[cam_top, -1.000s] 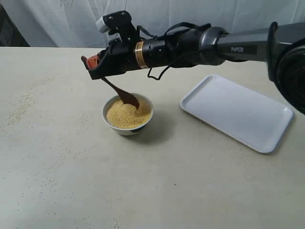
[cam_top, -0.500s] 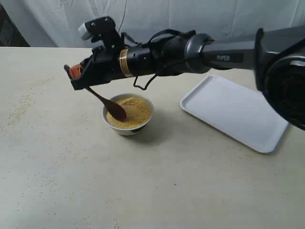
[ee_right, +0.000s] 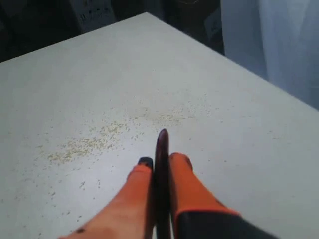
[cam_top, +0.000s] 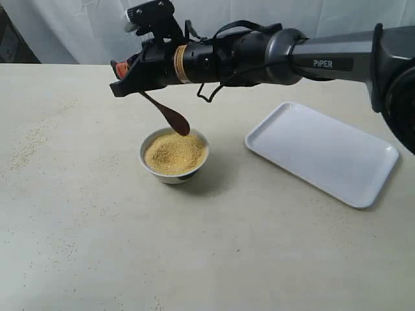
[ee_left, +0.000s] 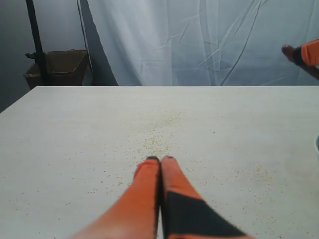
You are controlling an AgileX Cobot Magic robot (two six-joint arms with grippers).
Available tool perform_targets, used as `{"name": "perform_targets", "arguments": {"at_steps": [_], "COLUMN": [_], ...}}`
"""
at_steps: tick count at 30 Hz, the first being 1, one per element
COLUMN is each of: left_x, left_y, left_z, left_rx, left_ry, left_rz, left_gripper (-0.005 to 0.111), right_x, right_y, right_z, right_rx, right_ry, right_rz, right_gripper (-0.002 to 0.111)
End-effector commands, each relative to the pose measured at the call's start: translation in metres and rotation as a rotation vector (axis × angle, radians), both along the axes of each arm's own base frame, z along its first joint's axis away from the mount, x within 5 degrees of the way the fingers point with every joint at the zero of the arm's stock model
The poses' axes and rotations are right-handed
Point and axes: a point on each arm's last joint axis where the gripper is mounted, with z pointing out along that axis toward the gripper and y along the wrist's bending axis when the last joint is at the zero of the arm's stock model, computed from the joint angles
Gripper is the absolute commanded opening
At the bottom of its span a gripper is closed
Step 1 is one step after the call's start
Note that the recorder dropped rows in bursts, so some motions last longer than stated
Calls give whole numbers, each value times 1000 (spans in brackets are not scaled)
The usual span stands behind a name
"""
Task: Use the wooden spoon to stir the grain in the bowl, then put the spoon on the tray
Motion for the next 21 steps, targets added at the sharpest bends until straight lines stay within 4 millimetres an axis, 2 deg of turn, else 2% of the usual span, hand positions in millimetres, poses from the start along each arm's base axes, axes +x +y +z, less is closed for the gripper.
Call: {"name": "perform_targets", "arguments": {"at_steps": [1,5,7,11,17,21], "left_x": [0,0,0,0,0,0], "left_y": [0,0,0,0,0,0], "left_z": [0,0,0,0,0,0], "left_rx": [0,0,1,1,1,1], "left_ry": [-7,-7,-5,-5,-5,-8], "left_rz": [4,4,4,4,4,4], "left_gripper": [0,0,0,0,0,0], "right_x": [8,10,4,-5,-5,2], "right_y": [-6,-3,3,10,6,1], "right_z": [-6,-35,-42,-34,-3,-3], "right_rx": [-58,-86,-63,-6,14,-51], "right_ry": [-38,9,39,57,-2,-55], "right_rz": [-63,-49,3,72,37,-37], "right_gripper": [-1,-1,-1,-1,-1,-1]}}
